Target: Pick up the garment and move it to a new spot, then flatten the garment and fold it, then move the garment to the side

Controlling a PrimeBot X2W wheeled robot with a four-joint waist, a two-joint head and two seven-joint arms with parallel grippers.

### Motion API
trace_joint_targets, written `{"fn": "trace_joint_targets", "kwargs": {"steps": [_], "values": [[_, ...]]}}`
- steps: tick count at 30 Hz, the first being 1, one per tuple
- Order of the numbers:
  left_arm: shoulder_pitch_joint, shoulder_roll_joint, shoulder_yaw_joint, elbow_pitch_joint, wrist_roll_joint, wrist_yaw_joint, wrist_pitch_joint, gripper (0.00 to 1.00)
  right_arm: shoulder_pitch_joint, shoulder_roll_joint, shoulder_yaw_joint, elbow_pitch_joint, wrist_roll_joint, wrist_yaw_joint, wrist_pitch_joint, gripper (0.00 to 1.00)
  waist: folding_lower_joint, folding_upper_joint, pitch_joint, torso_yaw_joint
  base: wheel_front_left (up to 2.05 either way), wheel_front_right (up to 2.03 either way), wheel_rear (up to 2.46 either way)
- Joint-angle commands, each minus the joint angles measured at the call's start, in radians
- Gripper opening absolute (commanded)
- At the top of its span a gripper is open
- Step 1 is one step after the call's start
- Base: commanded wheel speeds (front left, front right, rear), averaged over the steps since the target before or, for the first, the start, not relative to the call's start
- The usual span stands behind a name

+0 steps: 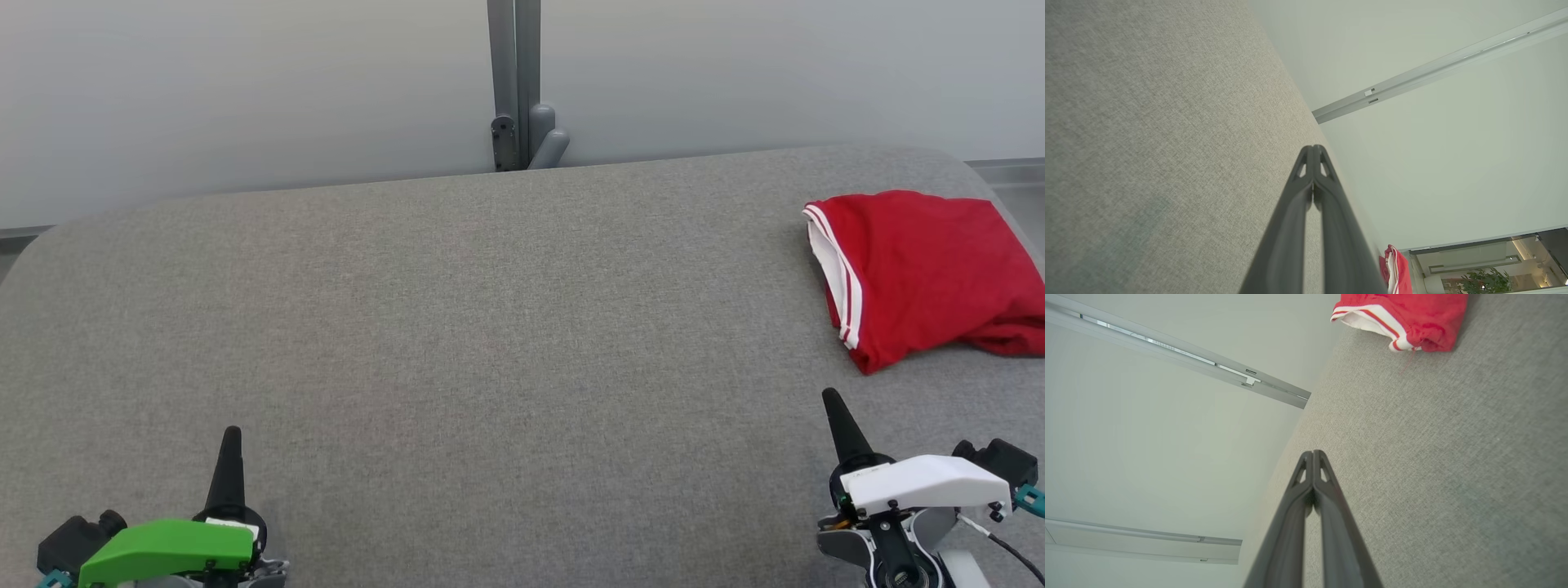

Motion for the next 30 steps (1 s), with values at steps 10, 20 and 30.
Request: {"fn": "trace_joint_targets", "kwargs": {"steps": [10, 20, 30], "values": [[-0.036, 0.007, 0.015, -0.020, -0.113, -0.009, 0.032, 0.00, -0.019, -0.006, -0.017, -0.031, 0.120, 0.001, 0.029, 0.00, -0.0001, 0.0000, 0.003, 0.002, 0.00, 0.00, 0.00], [-0.045, 0.007, 0.022, -0.027, -0.188, -0.011, 0.052, 0.00, -0.019, -0.006, -0.026, -0.045, 0.200, 0.001, 0.050, 0.00, -0.0001, 0.0000, 0.005, 0.004, 0.00, 0.00, 0.00], [-0.053, 0.008, 0.030, -0.034, -0.266, -0.013, 0.073, 0.00, -0.018, -0.007, -0.036, -0.058, 0.285, 0.000, 0.071, 0.00, -0.0001, 0.0000, 0.008, 0.007, 0.00, 0.00, 0.00]]}}
